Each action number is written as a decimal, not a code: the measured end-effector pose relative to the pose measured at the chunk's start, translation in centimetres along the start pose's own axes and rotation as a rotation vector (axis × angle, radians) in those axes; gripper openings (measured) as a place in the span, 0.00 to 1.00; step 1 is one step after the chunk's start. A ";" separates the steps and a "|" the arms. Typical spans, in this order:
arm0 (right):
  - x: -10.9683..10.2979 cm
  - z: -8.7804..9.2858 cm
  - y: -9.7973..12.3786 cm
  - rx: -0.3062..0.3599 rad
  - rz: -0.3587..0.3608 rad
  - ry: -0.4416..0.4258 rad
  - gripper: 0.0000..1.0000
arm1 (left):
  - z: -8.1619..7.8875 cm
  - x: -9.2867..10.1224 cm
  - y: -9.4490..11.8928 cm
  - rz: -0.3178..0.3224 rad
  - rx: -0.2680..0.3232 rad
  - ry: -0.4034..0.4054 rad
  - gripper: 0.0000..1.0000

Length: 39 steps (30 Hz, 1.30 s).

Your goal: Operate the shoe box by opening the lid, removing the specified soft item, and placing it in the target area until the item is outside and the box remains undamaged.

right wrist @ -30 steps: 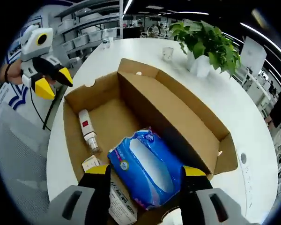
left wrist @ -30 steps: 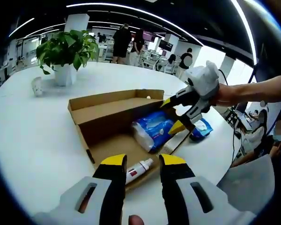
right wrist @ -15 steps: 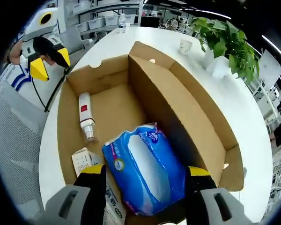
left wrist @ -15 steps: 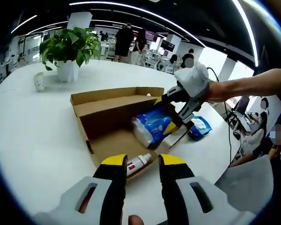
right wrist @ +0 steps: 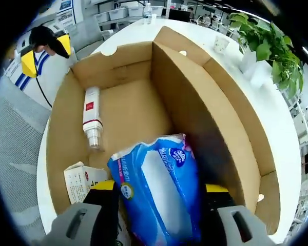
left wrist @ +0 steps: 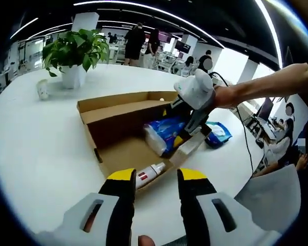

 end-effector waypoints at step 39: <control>-1.4 -1.5 1.8 0.113 0.128 -0.170 0.34 | -0.8 -0.2 1.5 -0.015 0.010 0.023 0.33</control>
Point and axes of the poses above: the point that each gripper's makers call its tool centre point, and the gripper's own axes: y roughly backward along the fingers, x roughly to its right, z roughly out of its underside, the point moved 8 cm from there along y, roughly backward along the fingers, and after that the axes turned 13 degrees about x, right-handed, at the moved point
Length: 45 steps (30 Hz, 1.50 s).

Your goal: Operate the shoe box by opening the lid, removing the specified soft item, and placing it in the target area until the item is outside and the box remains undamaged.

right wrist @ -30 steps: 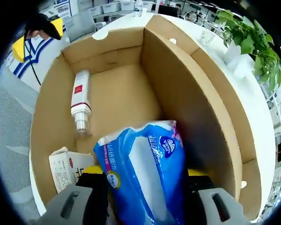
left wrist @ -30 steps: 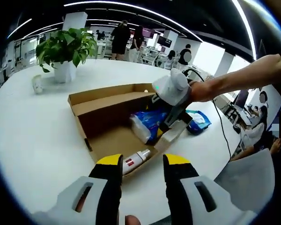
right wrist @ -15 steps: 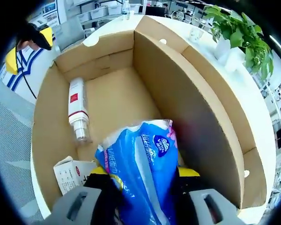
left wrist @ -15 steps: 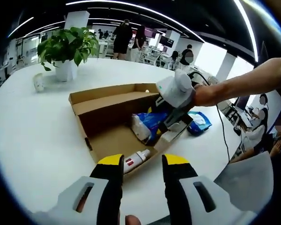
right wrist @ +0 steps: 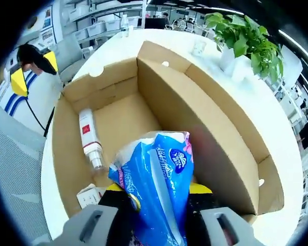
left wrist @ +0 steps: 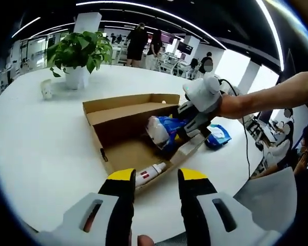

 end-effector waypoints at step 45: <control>-2.0 -4.0 12.0 0.136 0.124 0.107 0.35 | -1.1 5.4 -2.9 0.164 -0.025 -0.074 0.38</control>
Point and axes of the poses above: the point that each gripper's makers call its tool centre point, and the gripper's own axes: y roughly backward along the fingers, x roughly to its right, z roughly out of its underside, the point moved 8 cm from there along y, roughly backward along the fingers, and after that the axes turned 13 degrees about x, right-handed, at the moved point
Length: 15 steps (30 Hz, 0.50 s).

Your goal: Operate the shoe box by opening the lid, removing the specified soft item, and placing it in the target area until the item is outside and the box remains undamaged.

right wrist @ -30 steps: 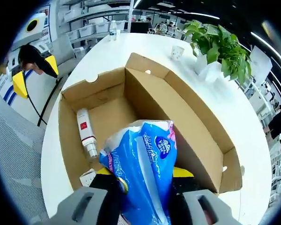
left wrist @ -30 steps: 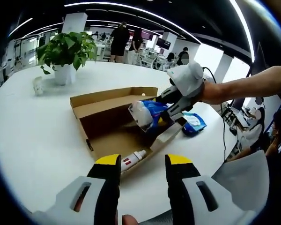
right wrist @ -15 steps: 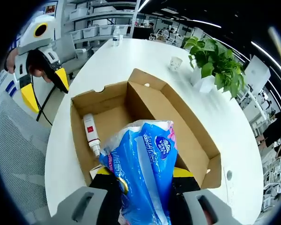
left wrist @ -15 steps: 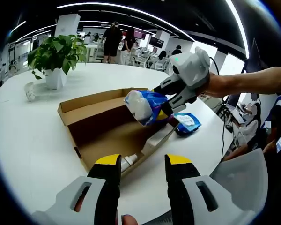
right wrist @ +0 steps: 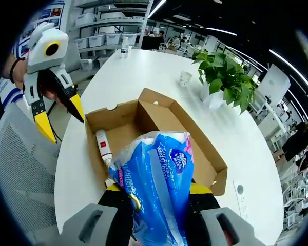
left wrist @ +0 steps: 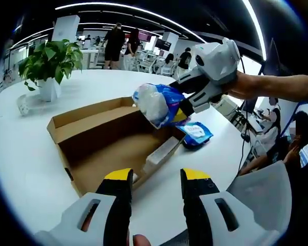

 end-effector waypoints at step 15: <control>1.1 3.0 5.0 -0.024 0.076 -0.010 0.35 | -0.4 1.6 -1.5 0.064 -0.036 -0.076 0.39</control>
Point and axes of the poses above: the point that each gripper's makers call its tool centre point, and the gripper's own axes: y roughly backward along the fingers, x roughly to its right, z roughly out of its underside, the point moved 8 cm from there along y, roughly backward along the fingers, and after that the axes turned 13 degrees about x, right-handed, at the moved point
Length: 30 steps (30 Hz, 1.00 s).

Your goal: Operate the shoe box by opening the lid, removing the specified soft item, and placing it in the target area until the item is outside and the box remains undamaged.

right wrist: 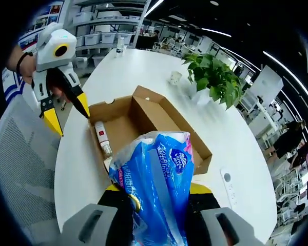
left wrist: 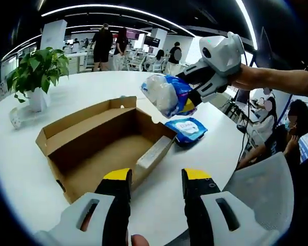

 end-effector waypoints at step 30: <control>-1.3 15.0 10.2 -0.175 0.091 -0.134 0.35 | 0.8 3.2 -4.7 0.070 -0.068 0.016 0.39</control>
Point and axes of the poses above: the point that each gripper's makers call its tool centre point, and the gripper's own axes: y roughly backward along the fingers, x roughly to its right, z roughly out of its underside, the point moved 8 cm from there along y, roughly backward along the fingers, and after that the axes turned 13 degrees about x, right-handed, at the moved point
